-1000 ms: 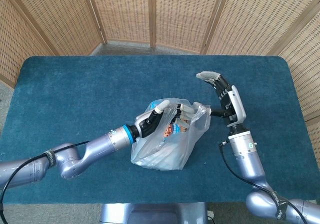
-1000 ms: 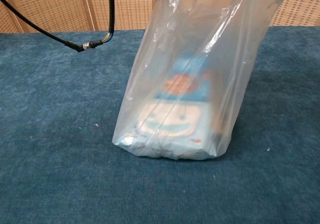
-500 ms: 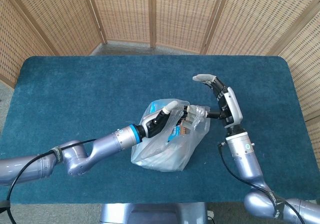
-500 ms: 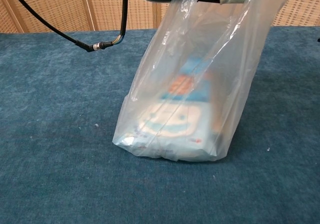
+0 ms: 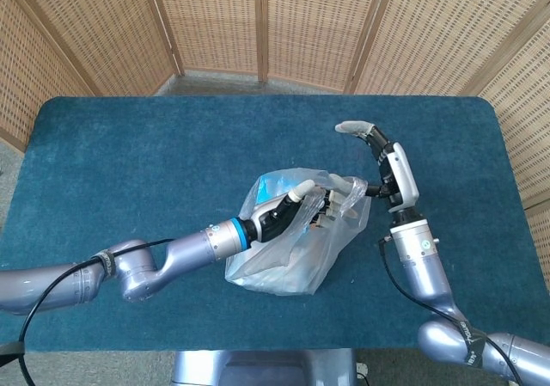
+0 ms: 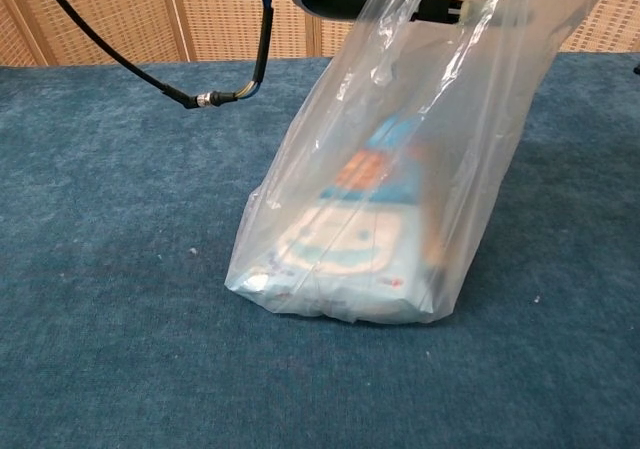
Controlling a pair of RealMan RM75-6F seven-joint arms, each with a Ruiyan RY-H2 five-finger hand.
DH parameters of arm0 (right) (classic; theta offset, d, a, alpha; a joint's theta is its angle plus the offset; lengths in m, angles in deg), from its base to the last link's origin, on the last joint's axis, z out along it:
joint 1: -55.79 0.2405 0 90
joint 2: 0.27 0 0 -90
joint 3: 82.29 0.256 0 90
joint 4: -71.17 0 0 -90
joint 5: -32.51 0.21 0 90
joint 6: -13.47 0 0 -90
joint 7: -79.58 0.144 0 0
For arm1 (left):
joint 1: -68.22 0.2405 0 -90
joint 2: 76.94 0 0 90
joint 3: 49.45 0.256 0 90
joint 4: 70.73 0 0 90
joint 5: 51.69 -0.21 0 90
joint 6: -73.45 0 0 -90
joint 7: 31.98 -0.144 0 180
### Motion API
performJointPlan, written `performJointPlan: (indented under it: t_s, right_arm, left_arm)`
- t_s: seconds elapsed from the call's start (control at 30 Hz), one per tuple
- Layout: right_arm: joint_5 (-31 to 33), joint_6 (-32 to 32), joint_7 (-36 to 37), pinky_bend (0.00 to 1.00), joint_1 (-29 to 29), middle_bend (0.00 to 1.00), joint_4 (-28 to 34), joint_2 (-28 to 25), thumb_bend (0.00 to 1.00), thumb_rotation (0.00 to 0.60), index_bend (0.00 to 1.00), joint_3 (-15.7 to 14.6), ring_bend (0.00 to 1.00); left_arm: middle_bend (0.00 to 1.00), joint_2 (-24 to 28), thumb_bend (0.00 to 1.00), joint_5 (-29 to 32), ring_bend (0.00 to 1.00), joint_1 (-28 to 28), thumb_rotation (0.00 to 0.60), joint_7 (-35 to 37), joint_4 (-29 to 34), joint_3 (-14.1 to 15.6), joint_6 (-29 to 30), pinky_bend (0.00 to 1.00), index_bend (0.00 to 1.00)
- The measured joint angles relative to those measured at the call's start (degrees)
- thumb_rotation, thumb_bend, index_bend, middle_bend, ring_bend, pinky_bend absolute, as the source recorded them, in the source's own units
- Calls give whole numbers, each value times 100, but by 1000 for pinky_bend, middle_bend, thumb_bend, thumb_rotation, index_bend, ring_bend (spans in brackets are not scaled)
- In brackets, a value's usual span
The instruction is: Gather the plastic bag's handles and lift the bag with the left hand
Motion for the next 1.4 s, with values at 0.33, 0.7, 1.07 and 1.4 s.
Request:
performJointPlan:
  t_s: [0.33, 0.7, 1.07, 1.4]
  right_arm:
    - [48, -19, -237, 108, 89, 285, -115, 83, 62, 600, 282, -50, 201]
    - [92, -16, -290, 107, 121, 285, -195, 145, 63, 598, 282, -72, 201]
    - [96, -22, -393, 107, 147, 285, -255, 205, 62, 600, 282, -113, 200]
    - [115, -29, -460, 107, 126, 261, -349, 192, 63, 600, 260, -138, 178]
  left_arm:
    - [258, -71, 137, 40, 184, -150, 0, 168, -60, 79, 81, 250, 234]
    - [413, 92, 135, 34, 406, -172, 0, 335, -55, 249, 108, 419, 363]
    - [563, 173, 135, 7, 626, -181, 0, 645, 9, 309, 106, 615, 438]
    - [585, 265, 136, -166, 673, -163, 0, 1168, -4, 393, 288, 677, 454]
